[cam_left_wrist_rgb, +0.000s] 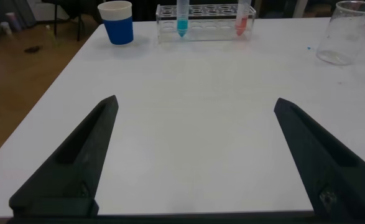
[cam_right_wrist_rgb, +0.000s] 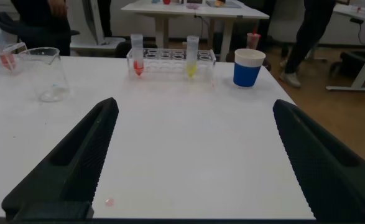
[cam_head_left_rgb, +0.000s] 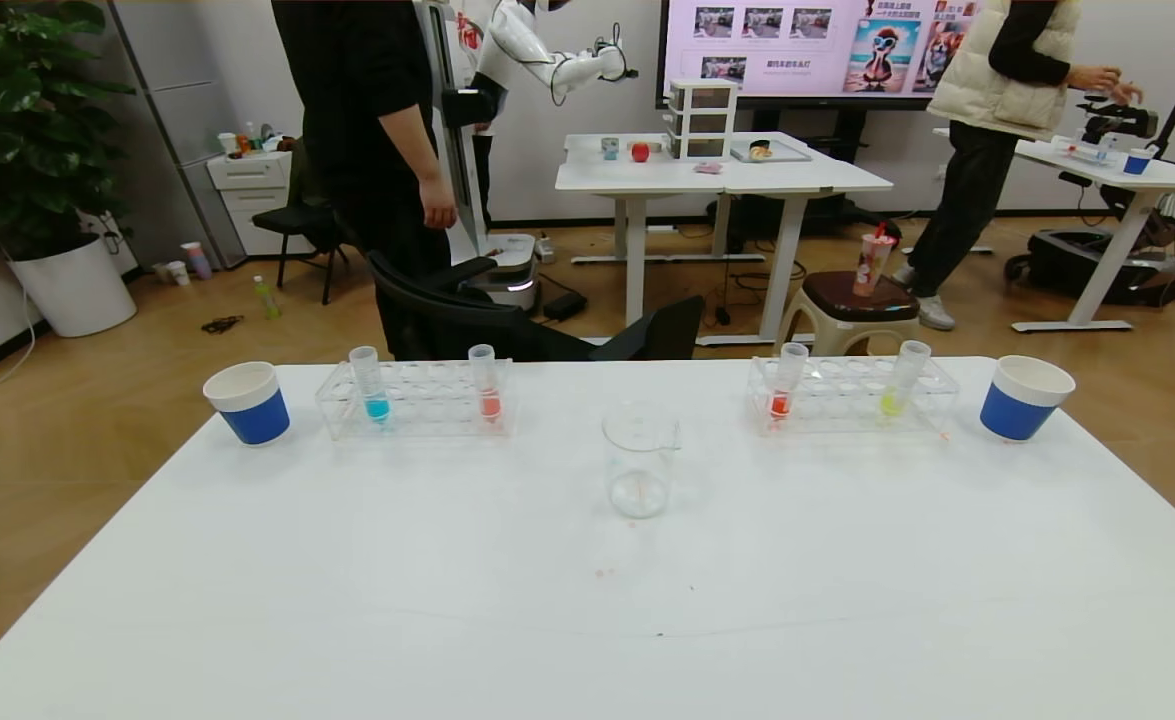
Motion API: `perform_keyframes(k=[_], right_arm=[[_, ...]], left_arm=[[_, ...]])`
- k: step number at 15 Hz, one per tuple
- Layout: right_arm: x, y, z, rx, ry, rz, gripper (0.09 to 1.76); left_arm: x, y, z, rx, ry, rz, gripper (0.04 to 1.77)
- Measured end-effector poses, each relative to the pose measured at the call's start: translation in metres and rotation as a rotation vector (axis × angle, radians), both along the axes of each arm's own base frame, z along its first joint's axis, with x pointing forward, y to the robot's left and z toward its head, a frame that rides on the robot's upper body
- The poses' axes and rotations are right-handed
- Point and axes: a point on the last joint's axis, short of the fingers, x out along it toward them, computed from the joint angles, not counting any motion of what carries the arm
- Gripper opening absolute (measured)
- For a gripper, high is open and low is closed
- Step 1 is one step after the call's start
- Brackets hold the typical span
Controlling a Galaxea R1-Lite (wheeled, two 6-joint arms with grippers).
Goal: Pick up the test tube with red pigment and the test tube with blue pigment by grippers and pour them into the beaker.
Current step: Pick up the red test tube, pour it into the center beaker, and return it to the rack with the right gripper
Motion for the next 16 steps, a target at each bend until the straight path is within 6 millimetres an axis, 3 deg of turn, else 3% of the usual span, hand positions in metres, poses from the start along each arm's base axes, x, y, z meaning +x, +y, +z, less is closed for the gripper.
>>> perform_keyframes(k=[4, 8, 11, 16], right_arm=[[0.002, 0.0, 0.035, 0.001, -0.01, 0.009, 1.74], [0.021, 0.0, 0.076, 0.003, 0.005, 0.032, 1.74], [0.051, 0.001, 0.105, 0.003, 0.005, 0.041, 1.74], [0.125, 0.006, 0.145, 0.023, 0.045, 0.103, 1.74]], left_arm=[[0.0, 0.0, 0.0, 0.0, 0.0, 0.0, 1.75], [0.0, 0.0, 0.0, 0.0, 0.0, 0.0, 1.75], [0.0, 0.0, 0.0, 0.0, 0.0, 0.0, 1.75], [0.0, 0.0, 0.0, 0.0, 0.0, 0.0, 1.75]])
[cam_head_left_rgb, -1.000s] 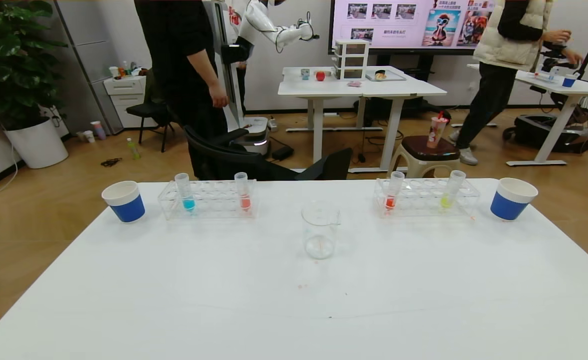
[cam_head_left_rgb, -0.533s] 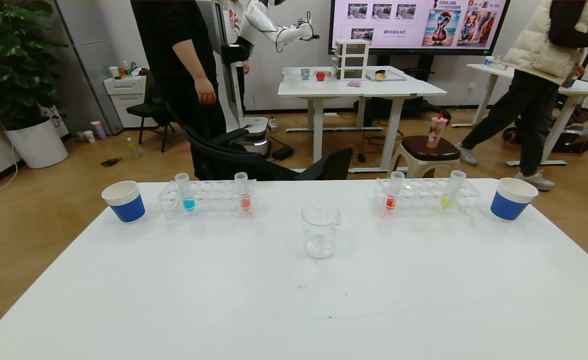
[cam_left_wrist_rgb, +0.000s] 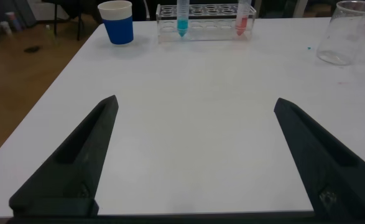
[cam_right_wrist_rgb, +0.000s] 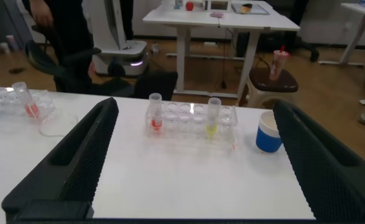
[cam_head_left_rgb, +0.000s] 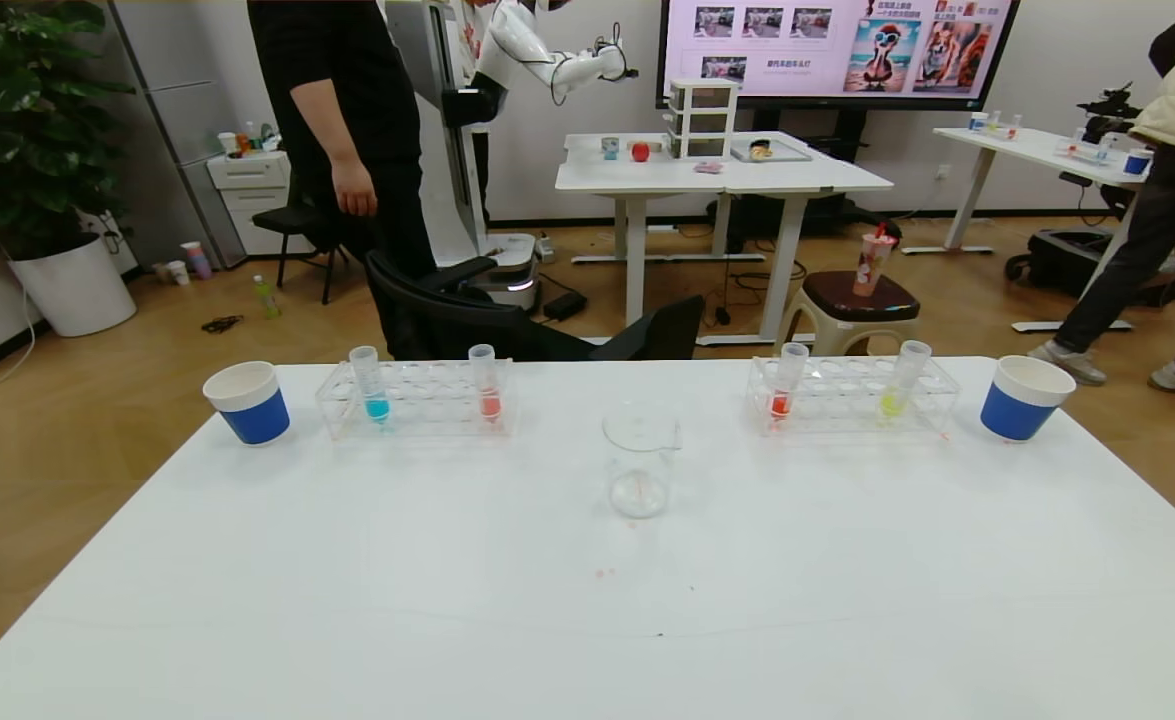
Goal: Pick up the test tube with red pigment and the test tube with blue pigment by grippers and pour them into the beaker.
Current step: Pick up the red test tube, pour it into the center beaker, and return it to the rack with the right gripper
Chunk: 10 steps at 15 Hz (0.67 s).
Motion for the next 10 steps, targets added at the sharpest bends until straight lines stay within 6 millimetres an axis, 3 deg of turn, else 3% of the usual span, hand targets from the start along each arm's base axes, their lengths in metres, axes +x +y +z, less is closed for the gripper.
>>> perform_keyframes(k=[3, 6, 10], right_arm=[[0.048, 0.007, 0.006, 0.019, 0.004, 0.047, 1.74], [0.094, 0.014, -0.01, 0.017, 0.08, 0.064, 1.74], [0.14, 0.022, -0.041, 0.013, 0.135, 0.075, 1.74]], left_arm=[[0.0, 0.0, 0.0, 0.0, 0.0, 0.0, 1.75], [0.0, 0.0, 0.0, 0.0, 0.0, 0.0, 1.75], [0.0, 0.0, 0.0, 0.0, 0.0, 0.0, 1.75]])
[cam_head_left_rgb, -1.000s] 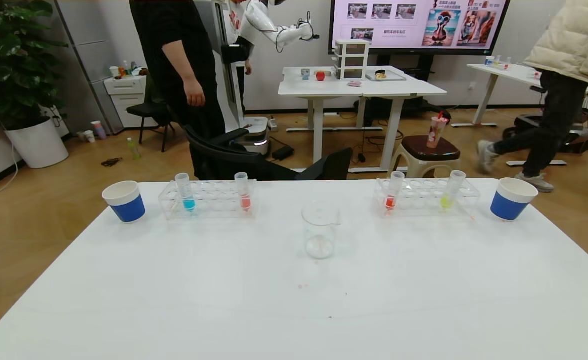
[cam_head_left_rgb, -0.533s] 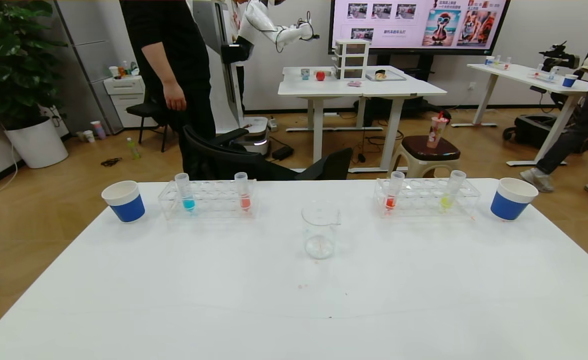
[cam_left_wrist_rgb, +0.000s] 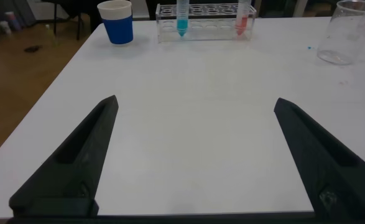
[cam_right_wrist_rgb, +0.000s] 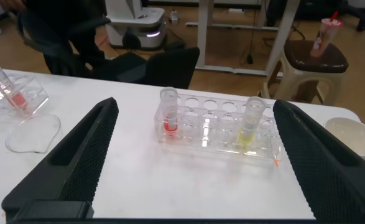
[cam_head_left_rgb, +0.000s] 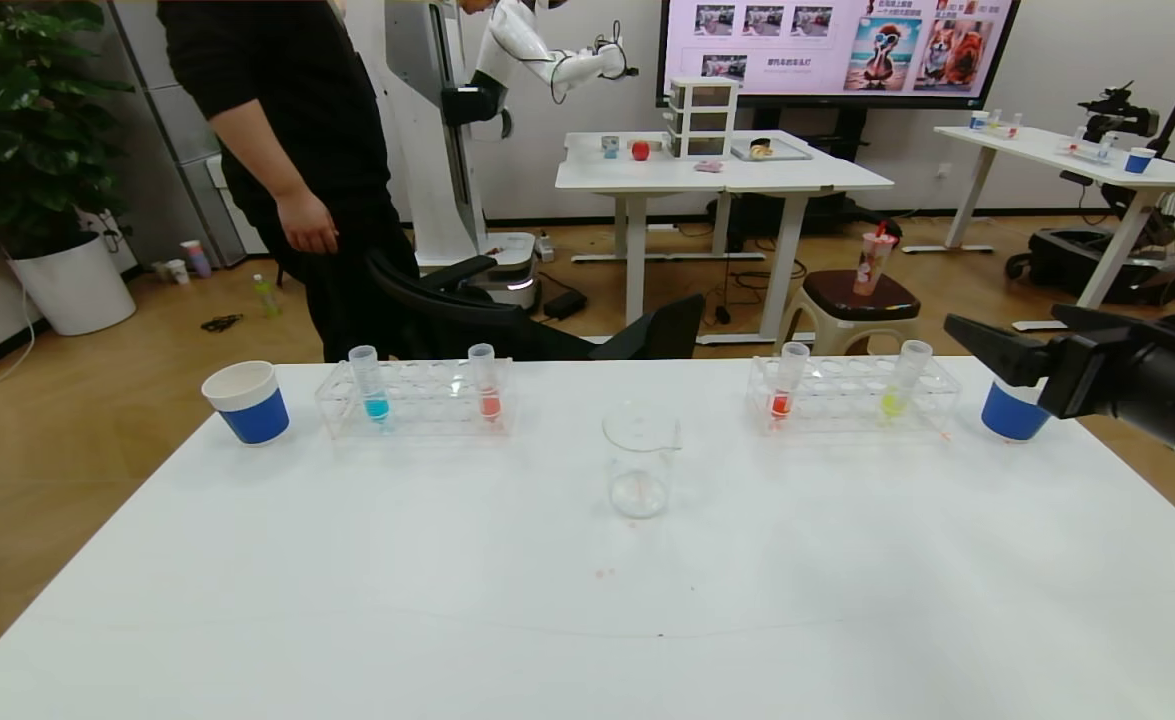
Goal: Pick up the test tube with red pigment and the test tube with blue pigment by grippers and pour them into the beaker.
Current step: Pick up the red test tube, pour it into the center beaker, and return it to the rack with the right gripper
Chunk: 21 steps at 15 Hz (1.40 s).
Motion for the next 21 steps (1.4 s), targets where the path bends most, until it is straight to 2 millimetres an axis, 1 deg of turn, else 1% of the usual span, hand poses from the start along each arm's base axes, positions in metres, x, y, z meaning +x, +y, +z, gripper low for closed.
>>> perform_keyframes(k=[2, 6, 11, 16, 18, 21], right_arm=[[0.016, 0.003, -0.018, -0.002, 0.023, 0.007, 1.74], [0.037, 0.01, -0.049, 0.002, 0.043, 0.023, 1.74], [0.055, 0.03, -0.084, 0.105, 0.063, 0.079, 1.74], [0.081, 0.038, -0.111, 0.104, 0.021, 0.09, 1.74], [0.096, 0.039, -0.121, 0.092, 0.023, 0.085, 1.74], [0.122, 0.042, -0.13, 0.056, -0.006, 0.082, 1.74]], left_arm=[[0.0, 0.0, 0.0, 0.0, 0.0, 0.0, 1.75], [0.0, 0.0, 0.0, 0.0, 0.0, 0.0, 1.75], [0.0, 0.0, 0.0, 0.0, 0.0, 0.0, 1.75], [0.0, 0.0, 0.0, 0.0, 0.0, 0.0, 1.75], [0.0, 0.0, 0.0, 0.0, 0.0, 0.0, 1.75], [0.0, 0.0, 0.0, 0.0, 0.0, 0.0, 1.75]])
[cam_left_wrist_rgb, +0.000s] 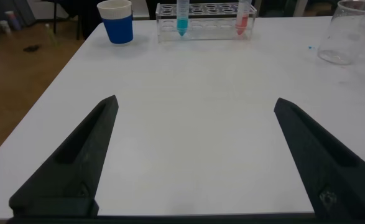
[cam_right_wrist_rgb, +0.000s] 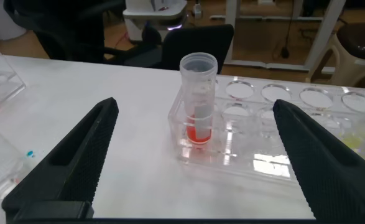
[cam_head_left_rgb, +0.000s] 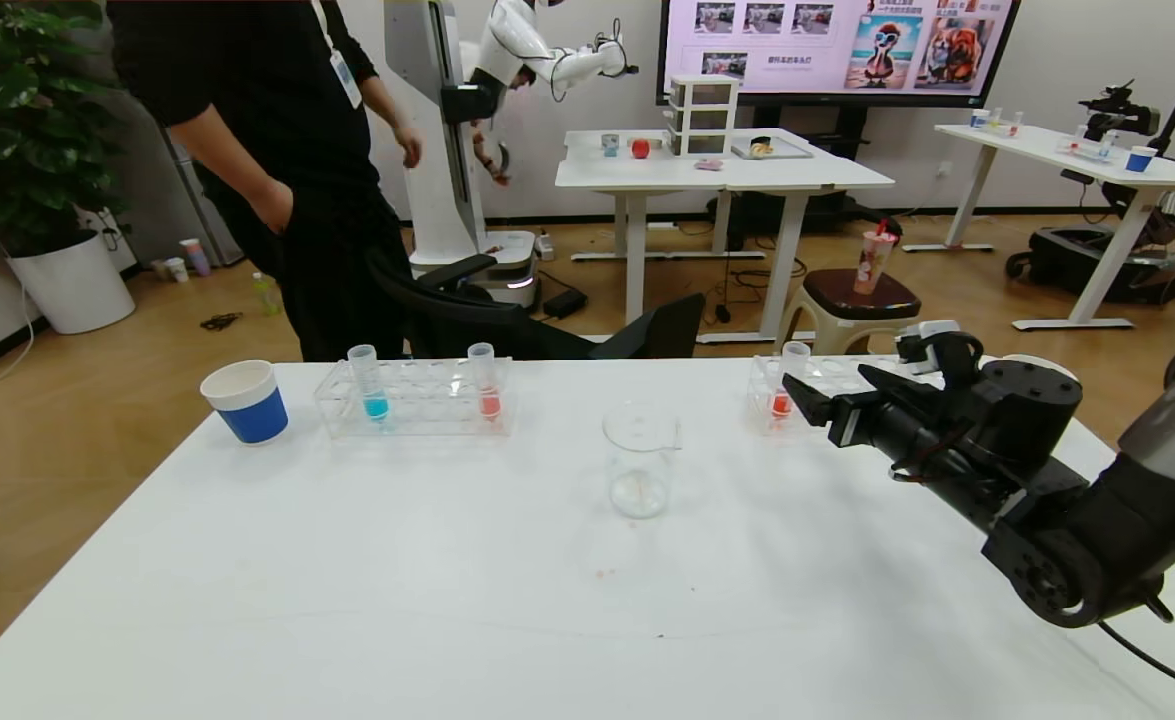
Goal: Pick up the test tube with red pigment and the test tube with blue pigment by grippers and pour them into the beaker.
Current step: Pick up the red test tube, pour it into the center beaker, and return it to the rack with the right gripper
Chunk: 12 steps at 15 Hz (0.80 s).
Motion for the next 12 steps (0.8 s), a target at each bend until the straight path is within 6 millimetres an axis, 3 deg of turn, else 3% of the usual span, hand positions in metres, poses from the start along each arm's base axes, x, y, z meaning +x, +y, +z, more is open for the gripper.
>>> perform_keyframes(k=[5, 12], right_arm=[[0.043, 0.001, -0.011, -0.01, -0.058, -0.017, 1.74], [0.069, -0.003, -0.031, -0.005, -0.07, 0.005, 1.74]], left_arm=[[0.0, 0.0, 0.0, 0.0, 0.0, 0.0, 1.75], [0.0, 0.0, 0.0, 0.0, 0.0, 0.0, 1.75]])
